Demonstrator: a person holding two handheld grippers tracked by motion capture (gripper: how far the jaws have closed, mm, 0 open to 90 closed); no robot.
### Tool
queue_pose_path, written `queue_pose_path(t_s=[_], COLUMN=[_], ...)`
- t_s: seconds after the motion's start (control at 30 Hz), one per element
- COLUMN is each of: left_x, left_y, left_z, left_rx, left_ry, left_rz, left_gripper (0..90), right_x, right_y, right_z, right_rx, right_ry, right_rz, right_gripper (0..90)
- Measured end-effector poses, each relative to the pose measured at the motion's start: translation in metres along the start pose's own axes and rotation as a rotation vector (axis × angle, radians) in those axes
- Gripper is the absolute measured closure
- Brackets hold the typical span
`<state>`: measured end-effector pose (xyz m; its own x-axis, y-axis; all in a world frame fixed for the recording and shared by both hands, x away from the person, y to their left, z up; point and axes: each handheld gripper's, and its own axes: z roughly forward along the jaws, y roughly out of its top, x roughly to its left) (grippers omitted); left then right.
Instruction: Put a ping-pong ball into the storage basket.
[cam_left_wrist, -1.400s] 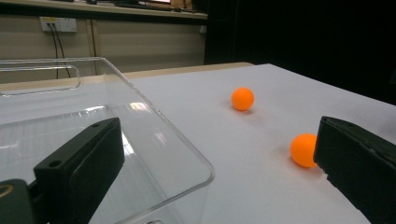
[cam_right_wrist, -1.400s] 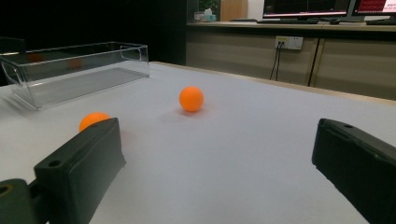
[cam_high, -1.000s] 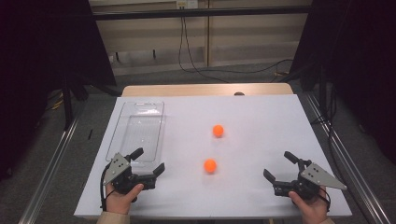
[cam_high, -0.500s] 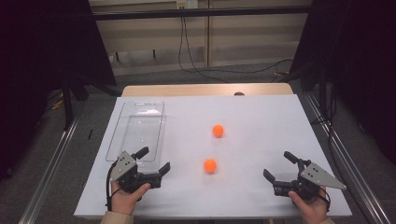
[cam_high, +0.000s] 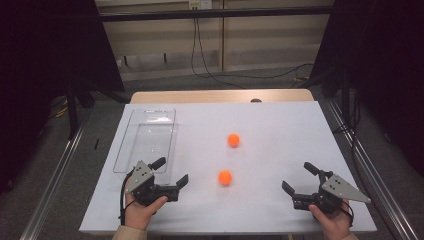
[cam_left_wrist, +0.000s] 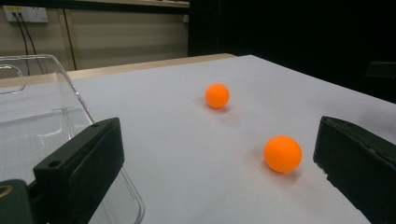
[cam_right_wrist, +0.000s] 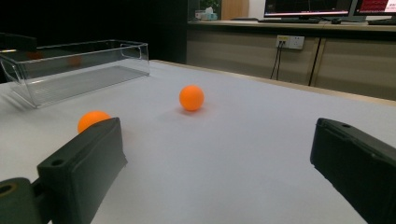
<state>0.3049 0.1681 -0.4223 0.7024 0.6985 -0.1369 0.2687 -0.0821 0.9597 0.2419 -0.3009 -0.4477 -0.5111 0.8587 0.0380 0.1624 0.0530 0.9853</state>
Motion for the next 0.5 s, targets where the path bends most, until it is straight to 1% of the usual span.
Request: queue_pose_path(t_s=[0.5], left_x=[-0.0060], left_y=[0.0025], left_z=[0.0103], left_rx=[0.006], left_ry=[-0.025], left_rz=[-0.002], left_gripper=[1.7], right_x=[-0.0004], right_y=[0.0000], right_z=[0.0014], right_rx=[0.002], right_ry=[0.005], right_rz=[-0.003], right_gripper=[2.5])
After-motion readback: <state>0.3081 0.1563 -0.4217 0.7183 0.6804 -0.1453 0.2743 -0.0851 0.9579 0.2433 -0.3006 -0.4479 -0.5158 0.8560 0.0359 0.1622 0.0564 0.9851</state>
